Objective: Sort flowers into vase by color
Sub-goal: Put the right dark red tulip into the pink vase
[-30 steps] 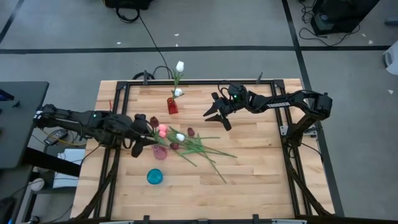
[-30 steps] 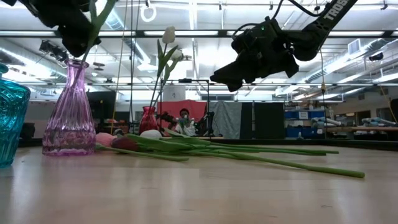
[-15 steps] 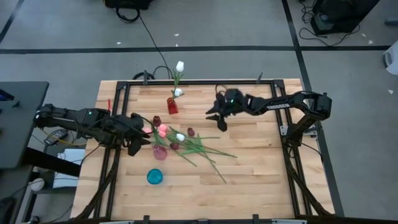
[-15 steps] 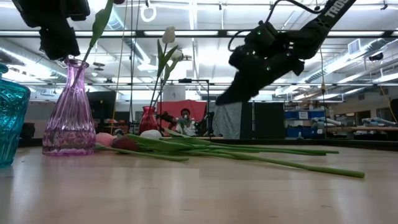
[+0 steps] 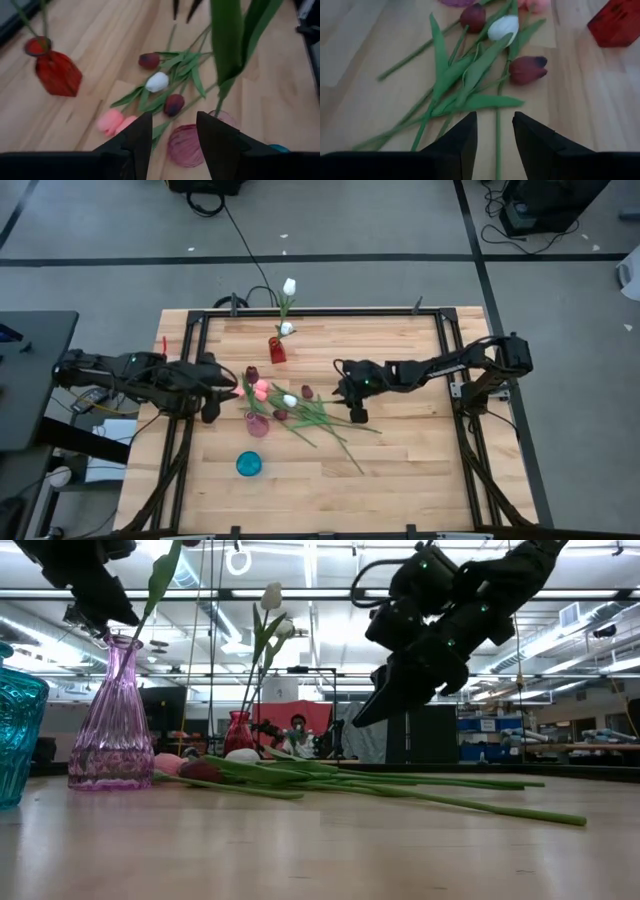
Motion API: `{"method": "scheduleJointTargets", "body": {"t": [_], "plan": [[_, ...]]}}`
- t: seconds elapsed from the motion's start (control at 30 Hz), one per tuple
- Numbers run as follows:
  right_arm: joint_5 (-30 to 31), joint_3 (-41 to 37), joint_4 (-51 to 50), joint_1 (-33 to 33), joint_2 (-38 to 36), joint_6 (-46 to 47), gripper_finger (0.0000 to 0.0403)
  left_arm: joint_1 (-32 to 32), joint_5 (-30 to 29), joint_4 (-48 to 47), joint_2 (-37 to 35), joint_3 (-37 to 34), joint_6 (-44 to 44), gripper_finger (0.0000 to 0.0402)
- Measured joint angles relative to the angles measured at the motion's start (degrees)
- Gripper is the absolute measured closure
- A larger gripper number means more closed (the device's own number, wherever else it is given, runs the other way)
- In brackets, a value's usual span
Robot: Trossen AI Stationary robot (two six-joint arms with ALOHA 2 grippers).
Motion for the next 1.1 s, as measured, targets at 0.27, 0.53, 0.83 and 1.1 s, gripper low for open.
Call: {"method": "scheduleJointTargets", "body": {"t": [0.27, 0.53, 0.83, 1.1], "plan": [[0.80, 0.37, 4.07, 4.14, 4.30, 4.02, 0.0247, -0.99, -0.73, 9.00, -1.41, -3.77, -1.60, 0.0241], [6.63, 1.74, 3.83, 4.44, 5.87, 0.99, 0.0249, -5.85, -0.63, 18.32, -2.40, -11.02, -1.51, 0.0241], [2.33, 1.70, 6.49, -0.18, 10.91, -1.98, 0.0249, -7.13, -5.59, 16.13, -8.52, -13.09, -1.43, 0.0241], [1.69, 1.70, 13.27, -0.11, 14.27, -0.69, 0.0250, -7.13, -5.55, 15.47, -10.46, -13.09, -3.00, 0.0241]]}}
